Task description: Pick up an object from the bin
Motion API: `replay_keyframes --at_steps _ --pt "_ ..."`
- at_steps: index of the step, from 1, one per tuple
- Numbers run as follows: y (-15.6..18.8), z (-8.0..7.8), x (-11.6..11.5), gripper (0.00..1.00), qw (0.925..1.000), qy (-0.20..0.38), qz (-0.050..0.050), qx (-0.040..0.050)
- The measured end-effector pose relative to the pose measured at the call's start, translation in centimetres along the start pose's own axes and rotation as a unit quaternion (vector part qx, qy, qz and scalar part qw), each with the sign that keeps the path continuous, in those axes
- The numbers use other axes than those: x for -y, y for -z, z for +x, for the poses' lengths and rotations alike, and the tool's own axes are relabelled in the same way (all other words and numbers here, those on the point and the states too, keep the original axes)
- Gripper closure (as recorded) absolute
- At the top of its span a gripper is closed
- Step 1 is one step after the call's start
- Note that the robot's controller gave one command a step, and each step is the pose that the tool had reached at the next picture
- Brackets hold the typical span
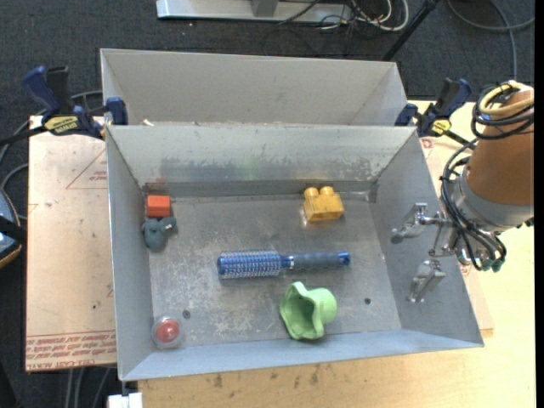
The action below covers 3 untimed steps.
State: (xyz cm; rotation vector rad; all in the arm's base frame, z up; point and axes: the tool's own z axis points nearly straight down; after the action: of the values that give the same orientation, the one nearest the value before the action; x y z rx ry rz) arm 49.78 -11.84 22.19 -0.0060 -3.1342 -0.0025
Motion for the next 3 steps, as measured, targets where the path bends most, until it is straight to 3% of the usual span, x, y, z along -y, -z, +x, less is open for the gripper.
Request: replay_keyframes --at_steps 1,2,3 --pt "-10.0 -0.8 -10.2 0.0 0.9952 0.098 -0.001 0.0008" --pt "-15.0 -0.6 -14.6 0.0 0.9945 0.104 0.001 0.0076" --pt "-14.7 -0.6 -14.4 1.0 0.9946 0.103 0.001 0.009"
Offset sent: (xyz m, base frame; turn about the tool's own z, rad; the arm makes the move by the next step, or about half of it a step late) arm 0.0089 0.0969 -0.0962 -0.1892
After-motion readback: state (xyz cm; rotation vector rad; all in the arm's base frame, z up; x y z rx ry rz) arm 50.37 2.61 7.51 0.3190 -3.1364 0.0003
